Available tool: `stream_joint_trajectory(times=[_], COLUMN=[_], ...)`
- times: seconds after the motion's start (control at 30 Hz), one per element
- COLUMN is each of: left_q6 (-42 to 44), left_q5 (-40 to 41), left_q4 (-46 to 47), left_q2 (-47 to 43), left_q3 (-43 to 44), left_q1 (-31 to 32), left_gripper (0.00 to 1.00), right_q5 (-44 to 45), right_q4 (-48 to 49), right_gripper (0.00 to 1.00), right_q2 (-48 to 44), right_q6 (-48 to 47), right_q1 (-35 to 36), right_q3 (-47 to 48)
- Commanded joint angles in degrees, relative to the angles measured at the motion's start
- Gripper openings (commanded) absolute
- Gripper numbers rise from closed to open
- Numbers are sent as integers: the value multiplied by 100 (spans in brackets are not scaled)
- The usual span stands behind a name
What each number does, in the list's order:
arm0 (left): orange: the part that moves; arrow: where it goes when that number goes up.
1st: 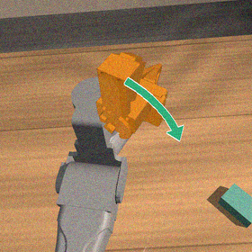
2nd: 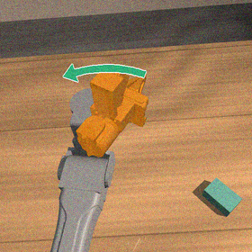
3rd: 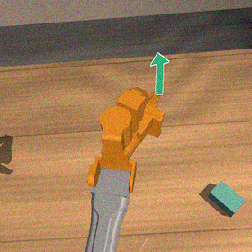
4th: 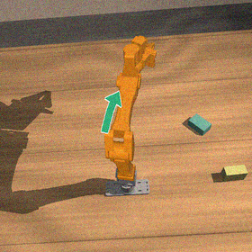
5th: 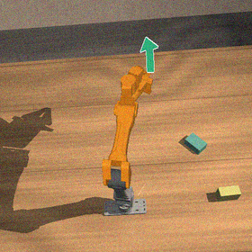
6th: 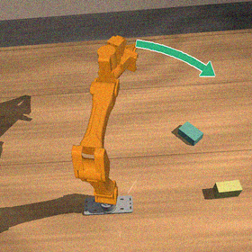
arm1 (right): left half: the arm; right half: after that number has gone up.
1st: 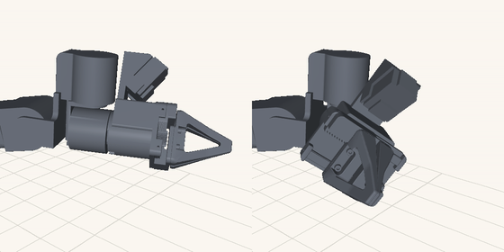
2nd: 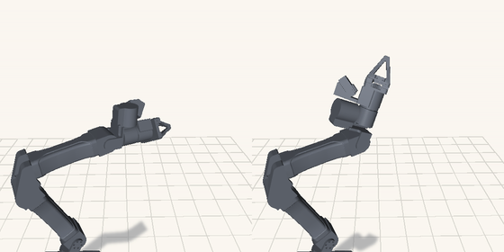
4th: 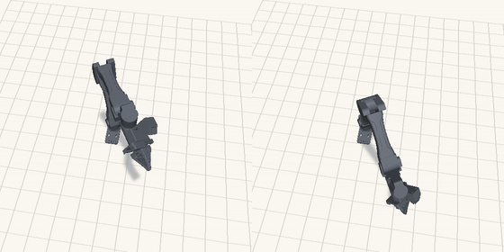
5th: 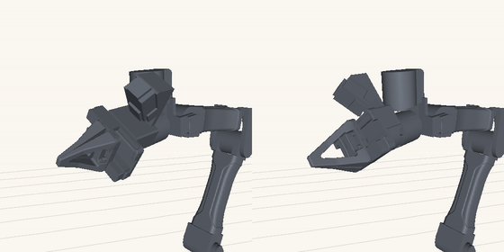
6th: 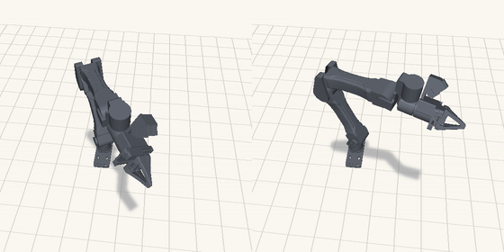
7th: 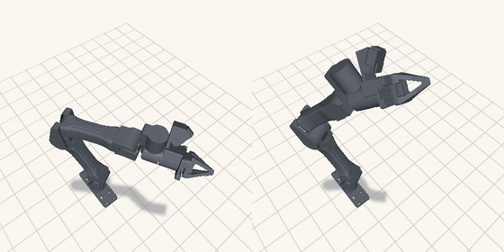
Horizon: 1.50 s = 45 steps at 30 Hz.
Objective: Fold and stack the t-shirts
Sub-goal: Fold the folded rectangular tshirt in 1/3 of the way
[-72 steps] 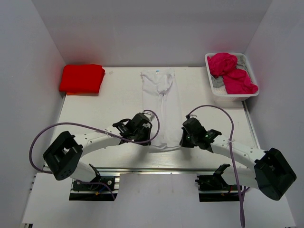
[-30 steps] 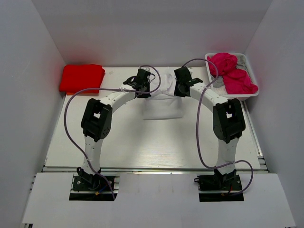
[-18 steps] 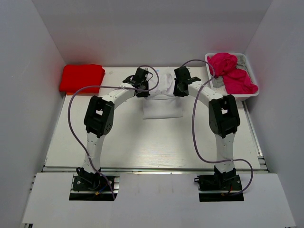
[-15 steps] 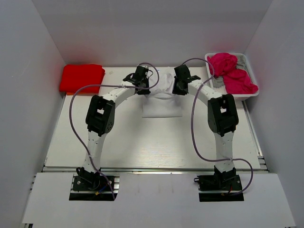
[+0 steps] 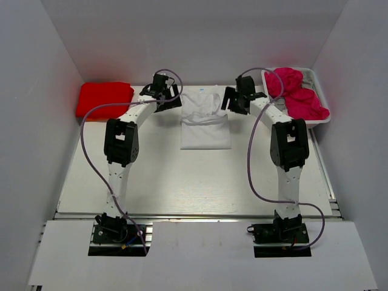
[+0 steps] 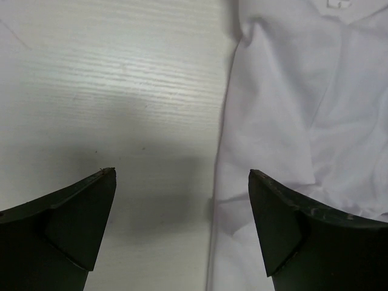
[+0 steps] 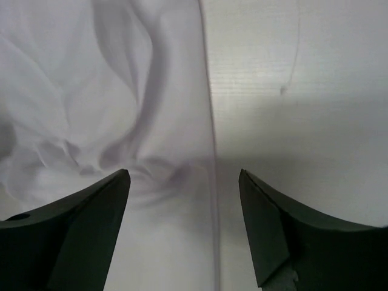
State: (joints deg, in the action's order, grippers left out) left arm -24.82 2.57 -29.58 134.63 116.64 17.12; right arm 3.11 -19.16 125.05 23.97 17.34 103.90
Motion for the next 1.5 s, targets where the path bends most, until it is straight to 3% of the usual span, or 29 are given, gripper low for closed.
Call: stream_joint_trajectory(times=[0.0, 0.07, 0.23, 0.5, 0.93, 1.47], left_q6=[231, 319, 390, 390, 512, 566], left_q5=[-222, -222, -353, -406, -239, -20], left_q4=[-30, -30, 23, 612, 559, 436], left_q2=[-971, -1236, -2288, -3749, -4463, -4331], left_q3=[-386, -841, -2264, -4235, -4825, -4773], left_q1=[124, 124, 124, 247, 186, 186], left_gripper=[100, 100, 100, 100, 100, 100], right_q5=[-250, -548, -1761, -2394, -2570, -1270], right_q4=[271, 447, 817, 712, 764, 1828], right_gripper=[82, 90, 90, 90, 90, 90], right_q2=[-806, -1332, -1897, -1327, -333, 185], right_q6=[-663, -805, -1200, -1509, -1342, -1509], right_q1=[85, 111, 295, 752, 1078, 1201], right_q3=[-834, -1386, -2294, -1795, -863, -608])
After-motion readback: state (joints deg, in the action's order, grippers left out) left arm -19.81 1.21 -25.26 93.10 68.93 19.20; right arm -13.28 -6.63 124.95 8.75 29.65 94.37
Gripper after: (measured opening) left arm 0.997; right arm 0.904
